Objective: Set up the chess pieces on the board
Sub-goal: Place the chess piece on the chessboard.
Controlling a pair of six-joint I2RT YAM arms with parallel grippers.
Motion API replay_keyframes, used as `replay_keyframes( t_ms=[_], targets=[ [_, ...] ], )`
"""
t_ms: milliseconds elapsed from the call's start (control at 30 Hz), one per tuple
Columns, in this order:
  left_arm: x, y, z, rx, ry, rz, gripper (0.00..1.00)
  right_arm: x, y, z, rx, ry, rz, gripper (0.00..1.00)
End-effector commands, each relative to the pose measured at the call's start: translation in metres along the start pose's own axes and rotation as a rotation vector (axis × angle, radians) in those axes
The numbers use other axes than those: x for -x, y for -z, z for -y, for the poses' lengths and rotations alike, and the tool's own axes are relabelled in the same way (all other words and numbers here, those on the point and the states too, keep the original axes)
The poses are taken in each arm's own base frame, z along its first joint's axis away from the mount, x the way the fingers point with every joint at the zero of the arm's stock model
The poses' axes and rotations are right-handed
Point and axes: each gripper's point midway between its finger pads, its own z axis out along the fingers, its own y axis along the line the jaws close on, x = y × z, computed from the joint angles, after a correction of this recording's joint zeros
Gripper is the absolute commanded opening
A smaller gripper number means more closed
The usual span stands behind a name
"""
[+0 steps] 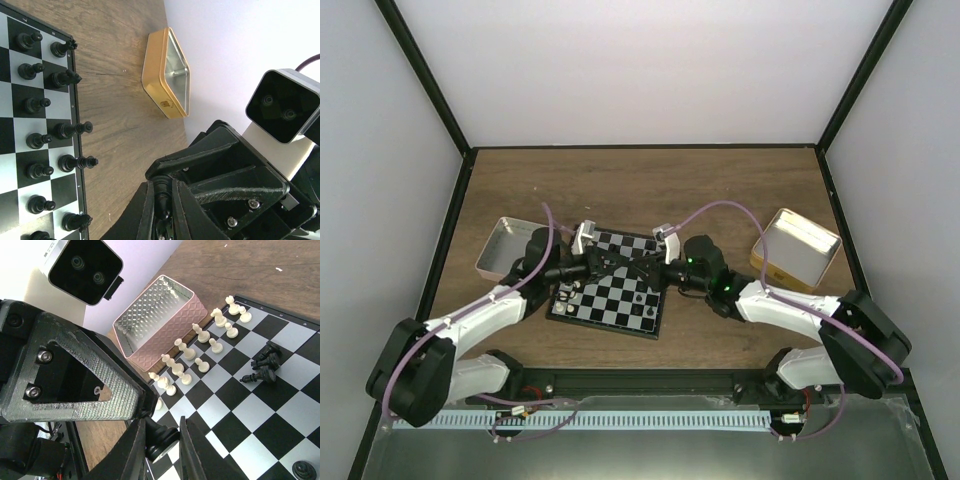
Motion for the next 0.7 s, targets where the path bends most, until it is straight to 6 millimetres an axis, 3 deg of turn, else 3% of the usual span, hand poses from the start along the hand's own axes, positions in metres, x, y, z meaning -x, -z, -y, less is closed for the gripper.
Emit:
replay_keyframes(
  t_ms=[0, 100, 233, 333, 533, 667],
  targets=[
    [0.005, -0.002, 0.011, -0.029, -0.052, 0.0, 0.04, 0.014, 0.004, -0.005, 0.002, 0.014, 0.043, 0.18],
    [0.014, 0.0, 0.0, 0.052, -0.105, 0.042, 0.04, 0.012, 0.007, 0.006, -0.061, 0.012, 0.04, 0.39],
    [0.033, 0.006, -0.026, 0.274, -0.199, 0.1, 0.04, 0.015, 0.019, 0.027, -0.184, -0.013, 0.092, 0.57],
    [0.041, 0.008, -0.035, 0.37, -0.258, 0.106, 0.04, 0.021, 0.033, 0.047, -0.324, -0.045, 0.134, 0.67],
    [0.039, -0.004, -0.024, 0.456, -0.354, 0.109, 0.04, 0.032, 0.071, 0.093, -0.67, -0.127, 0.207, 0.75],
    [0.025, -0.02, -0.012, 0.519, -0.453, 0.086, 0.04, 0.034, 0.104, 0.116, -0.853, -0.215, 0.287, 0.77]
  ],
)
